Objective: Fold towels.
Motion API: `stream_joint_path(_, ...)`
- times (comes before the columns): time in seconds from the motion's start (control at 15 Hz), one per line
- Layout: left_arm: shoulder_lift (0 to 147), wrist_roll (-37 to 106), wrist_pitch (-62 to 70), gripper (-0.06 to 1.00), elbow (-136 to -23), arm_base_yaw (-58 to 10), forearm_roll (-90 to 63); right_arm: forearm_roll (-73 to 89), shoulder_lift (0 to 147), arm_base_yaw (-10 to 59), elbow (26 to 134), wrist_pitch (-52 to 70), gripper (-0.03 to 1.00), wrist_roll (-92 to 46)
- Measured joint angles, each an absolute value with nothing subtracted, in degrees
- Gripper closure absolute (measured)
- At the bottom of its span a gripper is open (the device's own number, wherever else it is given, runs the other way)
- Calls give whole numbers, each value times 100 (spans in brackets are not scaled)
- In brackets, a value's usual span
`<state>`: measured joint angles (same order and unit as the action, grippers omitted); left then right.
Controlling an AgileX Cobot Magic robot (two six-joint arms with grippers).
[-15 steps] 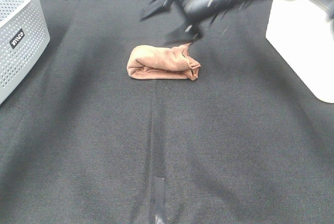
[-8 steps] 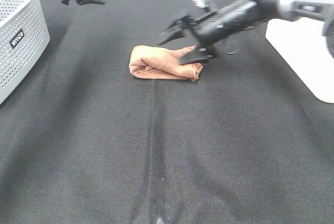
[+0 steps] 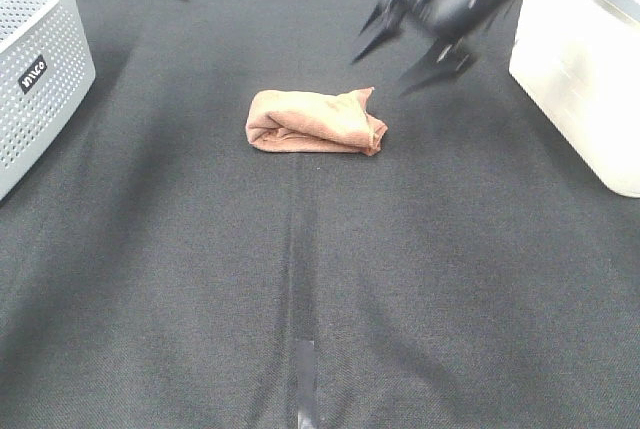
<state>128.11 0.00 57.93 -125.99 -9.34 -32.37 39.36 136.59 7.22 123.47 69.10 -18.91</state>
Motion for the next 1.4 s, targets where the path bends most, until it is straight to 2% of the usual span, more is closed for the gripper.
stream_joint_path(0.2, 12261, -29, 6469, 24, -12599, -934, -2601, 2934, 12903, 722, 12324, 6921, 6, -1352)
stream_joint_path(0.33, 11660, -149, 6898, 24, -12599, -934, -1879, 2527, 12026, 722, 11906, 6927, 6, -1112)
stream_joint_path(0.6, 10479, -235, 6927, 24, -12387, -934, -1026, 2206, 10428, 722, 10668, 6933, 6, -1106)
stream_joint_path(0.8, 9471, -241, 6927, 24, -11511, -934, -997, 2120, 9190, 722, 9339, 6933, 6, -1106)
stream_joint_path(0.87, 9471, -241, 6927, 24, -11511, -934, -997, 2120, 9190, 722, 9339, 6933, 6, -1106)
stream_joint_path(1.0, 8417, -183, 6927, 24, -10078, -934, -980, 2103, 7987, 722, 8044, 6939, 6, -1106)
stream_joint_path(1.4, 5162, 34, 6944, 24, -6205, -934, -854, 2057, 4996, 722, 5031, 6944, 6, -1106)
